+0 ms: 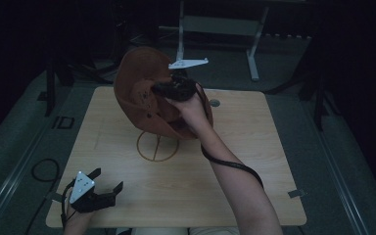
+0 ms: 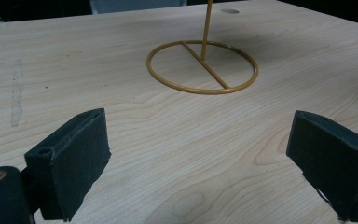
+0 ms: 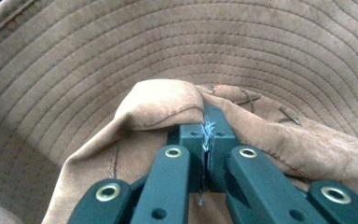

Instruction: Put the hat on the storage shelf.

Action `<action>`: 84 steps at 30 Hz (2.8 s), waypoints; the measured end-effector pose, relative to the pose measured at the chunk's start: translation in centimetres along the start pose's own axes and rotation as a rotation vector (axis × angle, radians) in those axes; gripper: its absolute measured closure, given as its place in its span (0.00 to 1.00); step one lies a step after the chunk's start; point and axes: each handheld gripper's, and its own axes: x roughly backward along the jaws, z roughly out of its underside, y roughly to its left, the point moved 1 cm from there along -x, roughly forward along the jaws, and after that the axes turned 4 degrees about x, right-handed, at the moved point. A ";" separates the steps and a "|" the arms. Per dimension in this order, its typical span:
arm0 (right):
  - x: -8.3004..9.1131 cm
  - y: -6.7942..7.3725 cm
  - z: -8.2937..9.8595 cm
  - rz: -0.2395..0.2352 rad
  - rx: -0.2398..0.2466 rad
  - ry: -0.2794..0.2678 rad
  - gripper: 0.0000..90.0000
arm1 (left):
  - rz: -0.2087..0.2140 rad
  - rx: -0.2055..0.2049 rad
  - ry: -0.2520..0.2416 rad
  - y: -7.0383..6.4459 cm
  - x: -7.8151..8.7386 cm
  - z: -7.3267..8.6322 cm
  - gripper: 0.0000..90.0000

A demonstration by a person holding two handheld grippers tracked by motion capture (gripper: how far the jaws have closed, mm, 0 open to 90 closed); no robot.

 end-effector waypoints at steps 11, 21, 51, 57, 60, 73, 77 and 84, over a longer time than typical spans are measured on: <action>-0.4 0.8 0.7 -0.008 0.024 0.017 0.49 | 0.003 0.018 0.000 0.1 -0.1 0.1 0.07; 2.1 1.3 0.7 -0.007 0.077 -0.023 0.14 | -0.002 0.031 0.000 0.4 -0.1 0.2 0.07; 11.4 -3.2 12.7 0.115 -0.023 0.013 0.16 | -0.017 0.031 0.006 0.3 -0.3 0.3 0.07; 11.8 -3.7 15.8 0.120 -0.048 0.017 0.16 | -0.015 0.030 0.008 0.2 -0.4 0.3 0.07; 11.9 -3.6 17.6 0.119 -0.052 0.040 0.16 | -0.014 0.028 0.009 0.2 -0.4 0.3 0.07; 12.6 -2.4 23.4 0.123 -0.056 0.101 0.15 | -0.016 0.032 0.005 0.1 -0.4 0.3 0.07; 13.2 -2.0 25.0 0.126 -0.052 0.110 0.15 | -0.012 0.034 0.006 0.1 -0.4 0.3 0.07; 14.6 -2.4 27.3 0.157 -0.075 0.123 0.15 | -0.012 0.030 0.008 -0.1 -0.5 0.3 0.07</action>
